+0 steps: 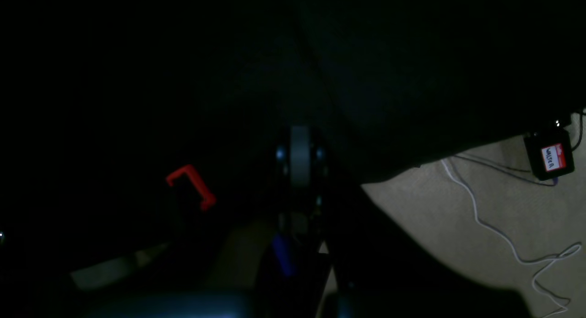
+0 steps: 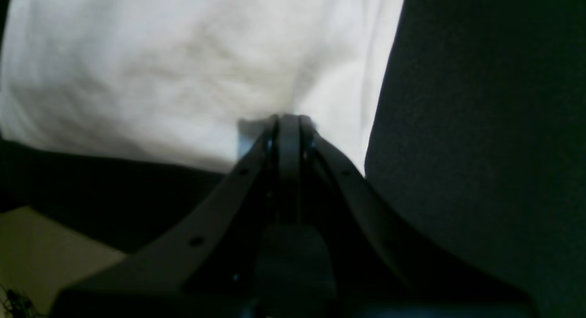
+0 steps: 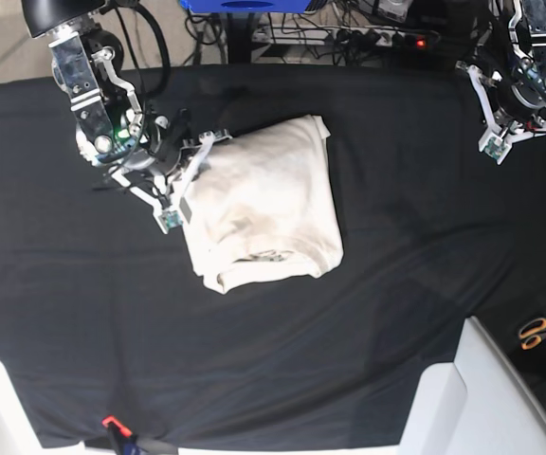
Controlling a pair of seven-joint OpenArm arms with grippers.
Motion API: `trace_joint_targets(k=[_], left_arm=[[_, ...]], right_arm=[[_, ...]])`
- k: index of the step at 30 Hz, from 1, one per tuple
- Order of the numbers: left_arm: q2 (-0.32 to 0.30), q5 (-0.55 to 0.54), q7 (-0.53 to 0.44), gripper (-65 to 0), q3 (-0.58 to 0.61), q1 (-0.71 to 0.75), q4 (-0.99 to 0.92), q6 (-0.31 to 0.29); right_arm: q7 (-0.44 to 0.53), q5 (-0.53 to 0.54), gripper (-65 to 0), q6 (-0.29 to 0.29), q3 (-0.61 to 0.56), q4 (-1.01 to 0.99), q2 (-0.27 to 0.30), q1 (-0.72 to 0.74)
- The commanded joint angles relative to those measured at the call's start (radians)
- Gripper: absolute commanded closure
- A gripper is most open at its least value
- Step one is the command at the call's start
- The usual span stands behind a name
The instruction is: Fold the T-shirt properly
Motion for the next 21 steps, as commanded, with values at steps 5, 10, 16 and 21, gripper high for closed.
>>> trace_joint_targets(k=[5,10,16,21], left_arm=[[-0.016,0.001,-0.008,0.0,-0.008,0.003,0.019,0.003],[-0.016,0.001,-0.007,0.0,-0.008,0.003,0.013,0.003],[-0.016,0.001,-0.007,0.0,-0.008,-0.001,0.010,0.003],[-0.001,-0.009,-0.007,0.0,0.015,-0.011,0.019,0.003]], right_arm=[[0.060,-0.005,-0.2,-0.003,0.005,-0.093,0.011,0.048],[0.071,-0.008,-0.2,-0.007,0.005,-0.107,0.030,0.054],[0.008,-0.008,-0.2,-0.012,0.003,-0.001,0.042,0.027],[-0.078,-0.008,-0.2,-0.012,-0.003,0.157,0.037,0.065]])
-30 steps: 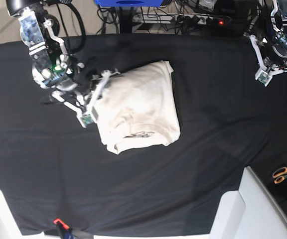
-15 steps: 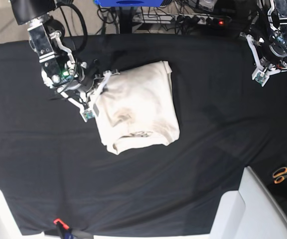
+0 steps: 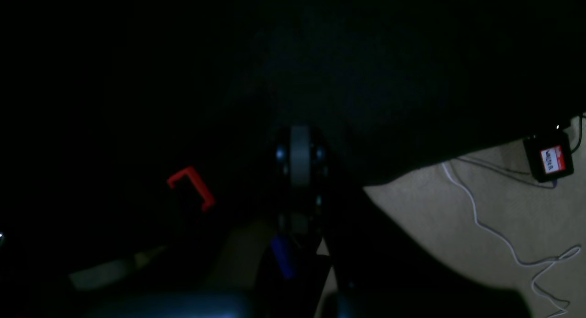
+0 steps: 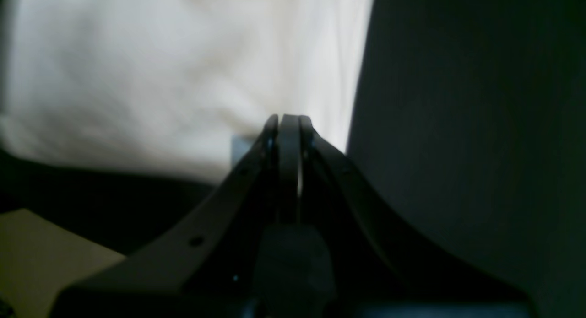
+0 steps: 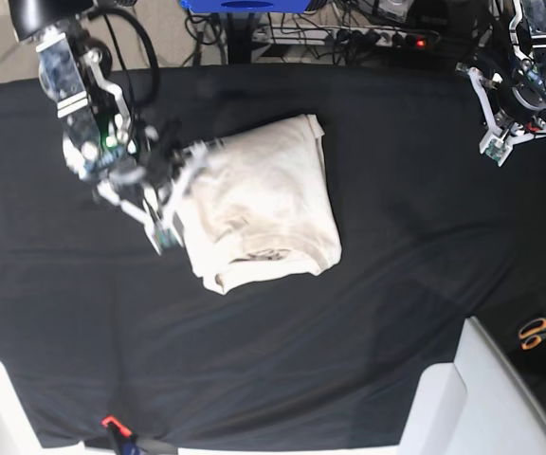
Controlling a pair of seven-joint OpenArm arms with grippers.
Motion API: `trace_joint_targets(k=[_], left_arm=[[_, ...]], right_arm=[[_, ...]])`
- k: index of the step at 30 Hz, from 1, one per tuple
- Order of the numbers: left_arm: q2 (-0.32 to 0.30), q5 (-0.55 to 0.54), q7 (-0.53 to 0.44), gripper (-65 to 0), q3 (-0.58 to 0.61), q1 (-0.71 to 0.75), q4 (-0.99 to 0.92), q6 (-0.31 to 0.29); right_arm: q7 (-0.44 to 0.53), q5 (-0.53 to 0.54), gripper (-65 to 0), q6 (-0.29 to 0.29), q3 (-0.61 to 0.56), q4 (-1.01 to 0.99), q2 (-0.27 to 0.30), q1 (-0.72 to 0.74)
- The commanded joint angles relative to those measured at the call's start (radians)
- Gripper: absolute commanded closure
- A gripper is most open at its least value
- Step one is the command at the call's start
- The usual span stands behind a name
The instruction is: Fold the T-shirt properly
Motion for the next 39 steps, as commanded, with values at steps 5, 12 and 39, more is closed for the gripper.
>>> trace_joint_targets(k=[5,12,39], left_arm=[[0.104,-0.009,-0.013,0.0,0.124,-0.022,0.139,0.002],[0.251,0.000,-0.013,0.0,0.328,-0.105,0.208,0.013],[0.122,-0.003,-0.013,0.0,0.595,-0.176,-0.108,0.214]], right_arm=[[-0.002,-0.002,-0.2,0.001,0.004,-0.070,0.002,0.122],[0.004,-0.005,-0.2,0.001,0.009,-0.077,0.008,0.067],[0.045,-0.005,-0.2,0.002,0.168,-0.071,0.039,-0.024]])
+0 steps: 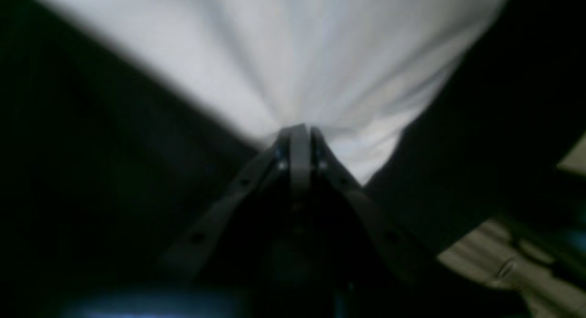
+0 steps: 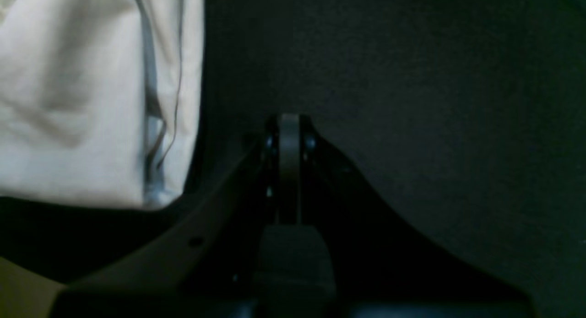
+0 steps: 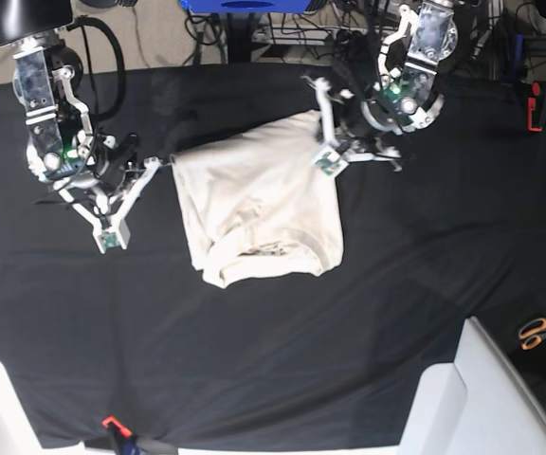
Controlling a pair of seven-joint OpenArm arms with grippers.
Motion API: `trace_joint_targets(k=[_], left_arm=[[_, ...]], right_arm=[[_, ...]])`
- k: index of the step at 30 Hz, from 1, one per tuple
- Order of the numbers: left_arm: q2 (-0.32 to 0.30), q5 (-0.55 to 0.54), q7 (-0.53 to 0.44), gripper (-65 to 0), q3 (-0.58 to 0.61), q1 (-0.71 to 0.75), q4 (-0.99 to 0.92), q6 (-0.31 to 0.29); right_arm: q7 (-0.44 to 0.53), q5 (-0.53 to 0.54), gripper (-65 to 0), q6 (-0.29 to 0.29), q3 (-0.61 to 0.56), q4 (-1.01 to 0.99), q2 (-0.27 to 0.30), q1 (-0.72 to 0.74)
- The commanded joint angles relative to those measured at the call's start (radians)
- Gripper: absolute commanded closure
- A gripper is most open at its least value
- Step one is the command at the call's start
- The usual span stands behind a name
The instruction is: Fold the T-shirt properly
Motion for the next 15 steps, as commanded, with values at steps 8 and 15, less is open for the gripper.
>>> trace_joint_targets(k=[8,15], left_arm=[[-0.016,-0.006,0.011,0.0,-0.055,0.084,0.168,0.001],[0.038,-0.395,0.014,0.0,-0.227,0.192,0.289,0.000]], right_arm=[[0.013,0.001,-0.2,0.002,0.006,0.021,0.005,0.011],[0.011,0.001,-0.2,0.002,0.006,0.021,0.007,-0.003]])
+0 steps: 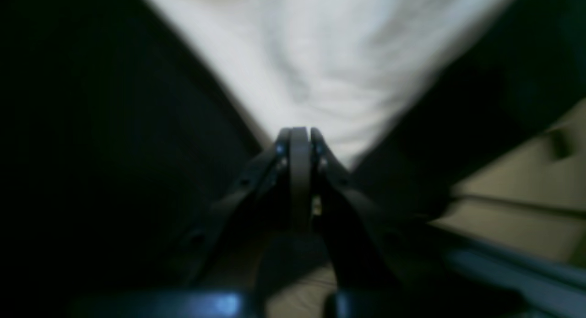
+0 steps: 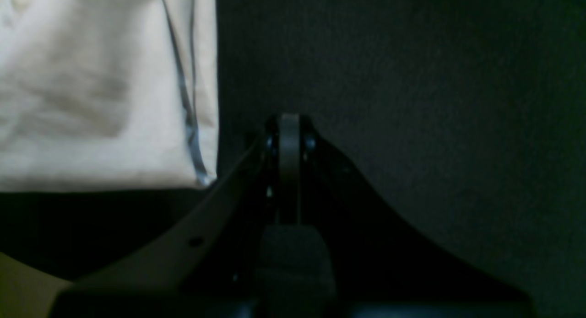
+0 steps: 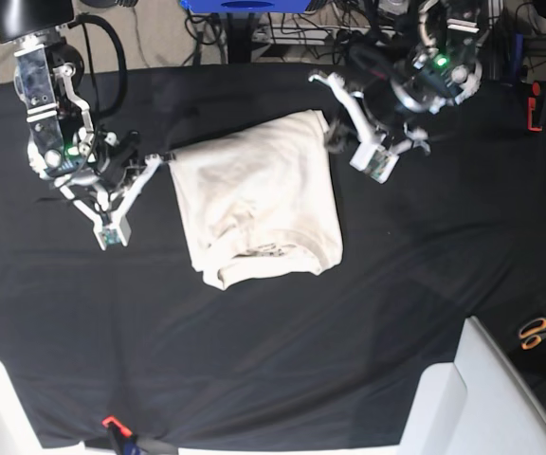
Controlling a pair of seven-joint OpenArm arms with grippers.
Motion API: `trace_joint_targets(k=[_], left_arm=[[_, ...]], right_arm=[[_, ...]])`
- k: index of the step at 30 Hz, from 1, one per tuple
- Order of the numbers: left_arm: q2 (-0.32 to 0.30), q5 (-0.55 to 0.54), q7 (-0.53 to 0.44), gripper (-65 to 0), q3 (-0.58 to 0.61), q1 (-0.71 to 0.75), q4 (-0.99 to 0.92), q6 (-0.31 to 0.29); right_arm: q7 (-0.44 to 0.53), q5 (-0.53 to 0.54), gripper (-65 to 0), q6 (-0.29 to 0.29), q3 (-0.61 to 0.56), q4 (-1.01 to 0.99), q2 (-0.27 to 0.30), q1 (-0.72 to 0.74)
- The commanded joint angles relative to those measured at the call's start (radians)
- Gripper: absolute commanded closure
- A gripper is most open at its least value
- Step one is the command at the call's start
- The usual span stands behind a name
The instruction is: Fold the T-shirt properly
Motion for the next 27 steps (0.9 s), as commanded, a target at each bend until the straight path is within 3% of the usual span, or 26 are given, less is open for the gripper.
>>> trace_joint_targets(k=[1,5,8,12,17,27], left_arm=[[-0.011,-0.048,-0.013,0.0,-0.024,0.013,-0.006,0.002],[-0.027,-0.200,-0.013,-37.0,-0.064,0.031,-0.120,-0.001],[-0.040,-0.293,-0.019,-54.6,-0.065,0.025,-0.210,-0.003],[-0.054,-0.347,-0.019,-56.4,-0.059,-0.026,-0.296,-0.018],[-0.053,-0.356,-0.017,-56.4,-0.062,-0.073,-0.371,-0.241],[-0.010,-0.355,-0.020,-56.4,-0.070,-0.158,-0.542,-0.246]], right_arm=[[0.014,0.002,-0.2,0.002,0.005,0.020,0.006,0.007],[0.015,0.002,-0.2,0.002,0.005,0.020,0.020,-0.005],[0.015,0.002,-0.2,0.002,0.005,0.020,0.021,-0.016],[0.015,0.002,-0.2,0.002,0.002,0.020,0.021,-0.019],[0.017,0.002,-0.2,0.002,0.002,0.020,0.021,-0.031],[0.017,0.002,-0.2,0.002,0.002,0.018,0.021,-0.037]])
